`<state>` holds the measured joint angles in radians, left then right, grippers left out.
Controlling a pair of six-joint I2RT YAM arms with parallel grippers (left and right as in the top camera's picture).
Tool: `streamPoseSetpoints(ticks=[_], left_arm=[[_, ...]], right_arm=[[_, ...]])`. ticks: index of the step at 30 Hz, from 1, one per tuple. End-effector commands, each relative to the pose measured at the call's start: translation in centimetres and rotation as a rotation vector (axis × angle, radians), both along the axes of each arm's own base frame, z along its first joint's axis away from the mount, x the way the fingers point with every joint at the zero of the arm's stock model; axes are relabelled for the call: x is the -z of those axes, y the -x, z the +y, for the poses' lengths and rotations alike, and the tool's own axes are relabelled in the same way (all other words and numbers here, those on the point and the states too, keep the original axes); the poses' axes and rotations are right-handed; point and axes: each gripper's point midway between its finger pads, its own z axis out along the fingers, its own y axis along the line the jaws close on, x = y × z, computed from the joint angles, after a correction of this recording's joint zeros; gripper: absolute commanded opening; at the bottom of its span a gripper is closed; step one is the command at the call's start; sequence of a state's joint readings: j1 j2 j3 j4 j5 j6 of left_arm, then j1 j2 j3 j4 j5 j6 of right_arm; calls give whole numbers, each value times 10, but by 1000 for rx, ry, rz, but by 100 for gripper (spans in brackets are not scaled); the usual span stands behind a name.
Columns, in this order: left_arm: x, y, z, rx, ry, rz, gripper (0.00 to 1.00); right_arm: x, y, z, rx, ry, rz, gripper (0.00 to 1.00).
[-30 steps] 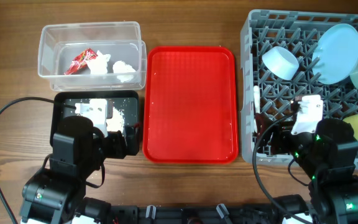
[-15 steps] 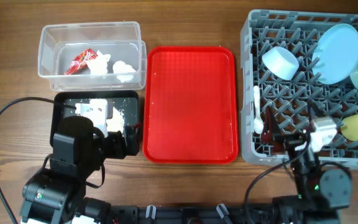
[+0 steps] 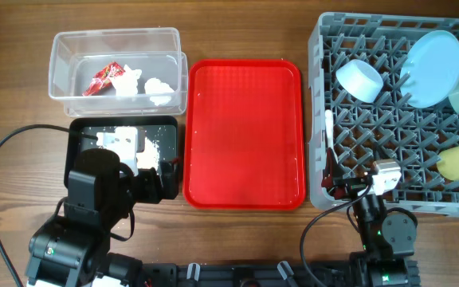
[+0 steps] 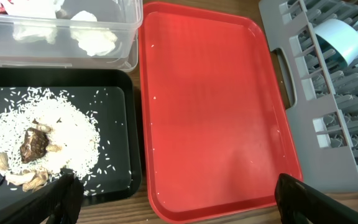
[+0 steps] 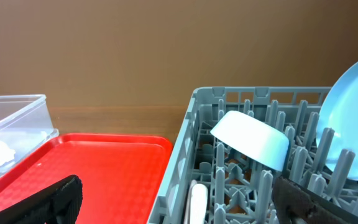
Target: Sort waste into correct bins and load items into the dishwasher rack
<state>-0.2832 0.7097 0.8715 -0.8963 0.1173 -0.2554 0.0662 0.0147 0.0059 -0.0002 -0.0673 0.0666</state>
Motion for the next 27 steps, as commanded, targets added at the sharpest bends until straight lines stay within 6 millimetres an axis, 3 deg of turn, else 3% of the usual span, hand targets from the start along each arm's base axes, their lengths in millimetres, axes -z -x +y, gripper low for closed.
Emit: streamPoseSetpoints(ticks=[1, 15, 17, 20, 27], left_arm=[[4, 0, 2, 1, -20, 1, 100], [4, 0, 2, 1, -20, 1, 100], [5, 2, 10, -27, -32, 2, 100], [-3, -5, 24, -98, -8, -110, 100], [30, -15, 36, -147, 37, -462, 100]], right_arm=[[0, 0, 2, -12, -13, -1, 100], [0, 0, 2, -12, -13, -1, 100], [0, 0, 2, -12, -13, 0, 100], [0, 0, 2, -12, -13, 0, 100], [0, 0, 2, -12, -13, 0, 100]])
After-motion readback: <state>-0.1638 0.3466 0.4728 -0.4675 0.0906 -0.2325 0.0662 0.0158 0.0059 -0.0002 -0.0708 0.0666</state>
